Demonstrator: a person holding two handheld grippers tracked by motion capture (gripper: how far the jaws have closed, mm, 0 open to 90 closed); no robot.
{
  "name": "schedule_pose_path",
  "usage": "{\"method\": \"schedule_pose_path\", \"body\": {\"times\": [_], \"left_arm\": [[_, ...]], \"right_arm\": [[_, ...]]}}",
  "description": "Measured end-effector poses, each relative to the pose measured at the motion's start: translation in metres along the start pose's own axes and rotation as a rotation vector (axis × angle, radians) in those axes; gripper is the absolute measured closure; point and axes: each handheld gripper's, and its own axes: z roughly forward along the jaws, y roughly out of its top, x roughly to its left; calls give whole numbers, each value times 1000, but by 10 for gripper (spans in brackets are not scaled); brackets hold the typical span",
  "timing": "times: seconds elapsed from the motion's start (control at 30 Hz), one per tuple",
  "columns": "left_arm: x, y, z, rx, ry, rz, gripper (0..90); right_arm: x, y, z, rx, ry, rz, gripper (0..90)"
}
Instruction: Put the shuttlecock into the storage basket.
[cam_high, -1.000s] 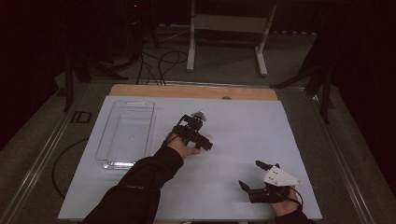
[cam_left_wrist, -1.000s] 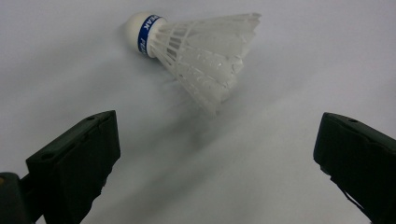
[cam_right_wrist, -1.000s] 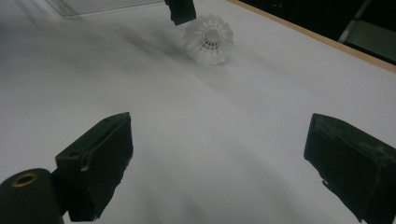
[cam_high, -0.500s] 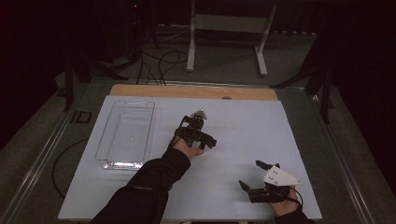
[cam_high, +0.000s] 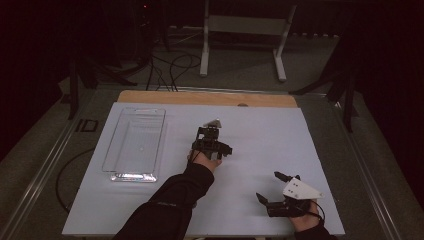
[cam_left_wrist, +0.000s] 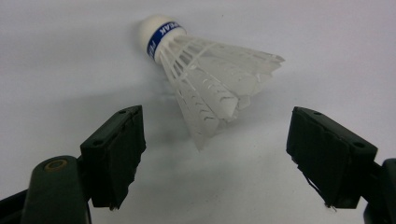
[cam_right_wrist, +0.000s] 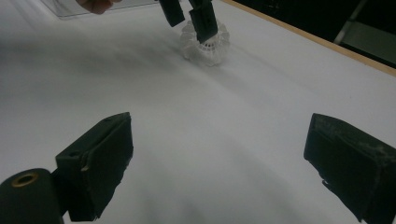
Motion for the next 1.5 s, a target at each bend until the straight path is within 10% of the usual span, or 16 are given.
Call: {"method": "schedule_pose_path", "body": {"times": [0.4, 1.0, 1.5], "left_arm": [[6, 2, 10, 12, 52, -44, 359], [11, 3, 24, 42, -44, -49, 626], [18, 8, 21, 34, -3, -28, 850]], "right_arm": [[0, 0, -1, -4, -11, 3, 83], [0, 0, -1, 1, -13, 0, 83], [0, 0, -1, 4, -12, -2, 84]]}}
